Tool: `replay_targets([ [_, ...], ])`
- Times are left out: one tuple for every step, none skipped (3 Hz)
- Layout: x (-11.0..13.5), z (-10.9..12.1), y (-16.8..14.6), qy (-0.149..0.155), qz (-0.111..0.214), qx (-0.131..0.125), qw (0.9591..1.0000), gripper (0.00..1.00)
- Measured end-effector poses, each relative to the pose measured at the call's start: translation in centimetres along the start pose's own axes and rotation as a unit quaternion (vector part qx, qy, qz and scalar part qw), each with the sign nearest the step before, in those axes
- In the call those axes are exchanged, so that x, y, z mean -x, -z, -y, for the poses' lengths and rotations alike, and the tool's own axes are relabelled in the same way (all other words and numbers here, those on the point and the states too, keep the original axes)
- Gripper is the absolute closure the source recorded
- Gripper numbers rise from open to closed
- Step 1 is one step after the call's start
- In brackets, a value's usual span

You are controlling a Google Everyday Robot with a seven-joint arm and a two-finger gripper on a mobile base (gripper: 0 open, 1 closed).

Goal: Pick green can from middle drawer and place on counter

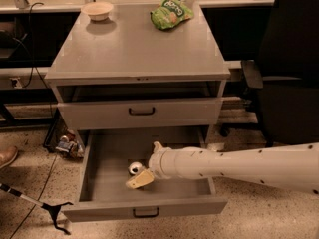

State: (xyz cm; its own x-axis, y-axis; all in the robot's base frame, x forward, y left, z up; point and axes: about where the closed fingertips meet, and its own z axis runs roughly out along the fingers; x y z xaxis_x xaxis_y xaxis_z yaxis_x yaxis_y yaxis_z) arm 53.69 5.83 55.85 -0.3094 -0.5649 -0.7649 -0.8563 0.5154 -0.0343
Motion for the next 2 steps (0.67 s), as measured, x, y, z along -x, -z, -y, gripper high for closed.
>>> replay_targets([
  [-1.9, 1.5, -4.0, -0.013, 0.025, 0.003, 0.9996, 0.00],
  [-3.9, 2.0, -6.7, -0.032, 0.036, 0.011, 0.9988, 0.00],
])
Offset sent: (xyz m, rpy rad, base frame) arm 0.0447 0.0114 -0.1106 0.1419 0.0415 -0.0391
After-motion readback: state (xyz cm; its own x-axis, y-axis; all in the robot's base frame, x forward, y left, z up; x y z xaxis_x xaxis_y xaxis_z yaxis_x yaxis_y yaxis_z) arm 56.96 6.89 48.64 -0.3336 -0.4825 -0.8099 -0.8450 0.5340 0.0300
